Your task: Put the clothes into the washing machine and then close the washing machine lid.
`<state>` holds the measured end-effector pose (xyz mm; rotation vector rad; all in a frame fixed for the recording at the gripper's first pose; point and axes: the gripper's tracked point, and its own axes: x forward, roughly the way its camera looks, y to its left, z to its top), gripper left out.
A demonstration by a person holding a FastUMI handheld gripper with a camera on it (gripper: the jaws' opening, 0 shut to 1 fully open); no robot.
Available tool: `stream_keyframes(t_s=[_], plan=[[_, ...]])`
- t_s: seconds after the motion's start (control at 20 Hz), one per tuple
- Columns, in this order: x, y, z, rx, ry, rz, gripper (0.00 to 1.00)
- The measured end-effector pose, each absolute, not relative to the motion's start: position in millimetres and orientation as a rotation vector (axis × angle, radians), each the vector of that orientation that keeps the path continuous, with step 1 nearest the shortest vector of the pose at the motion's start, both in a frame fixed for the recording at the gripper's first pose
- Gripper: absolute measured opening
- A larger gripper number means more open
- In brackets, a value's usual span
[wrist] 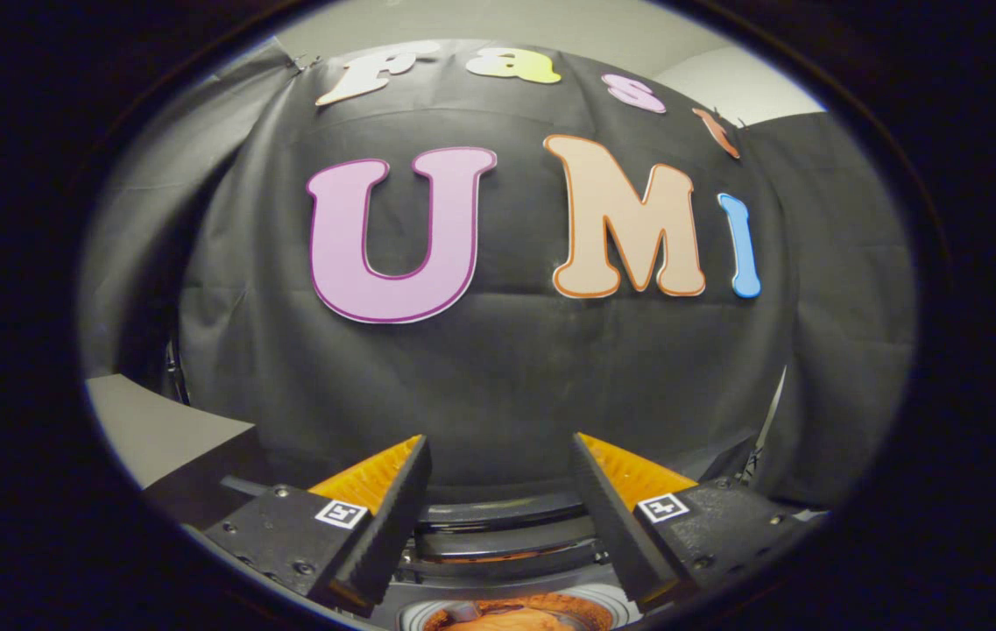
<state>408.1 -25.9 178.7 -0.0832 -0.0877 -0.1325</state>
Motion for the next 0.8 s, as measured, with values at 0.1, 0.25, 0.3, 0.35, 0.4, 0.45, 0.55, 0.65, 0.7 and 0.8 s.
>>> stream_keyframes(t_s=[0.1, 0.25, 0.3, 0.35, 0.4, 0.45, 0.55, 0.65, 0.7, 0.8], plan=[[405, -27, 177, -0.088, -0.083, -0.134, 0.96], [398, -27, 174, -0.087, -0.080, -0.125, 0.96], [399, -26, 175, -0.087, -0.086, -0.119, 0.96], [398, -26, 175, -0.085, -0.093, -0.113, 0.96], [395, -26, 175, -0.081, -0.105, -0.111, 0.96], [395, -26, 175, -0.082, -0.108, -0.110, 0.96], [395, -28, 173, -0.082, -0.103, -0.114, 0.96], [394, -28, 172, -0.081, -0.087, -0.132, 0.96], [393, -28, 171, -0.091, -0.082, -0.139, 0.96], [391, -29, 169, -0.083, -0.061, -0.149, 0.96]])
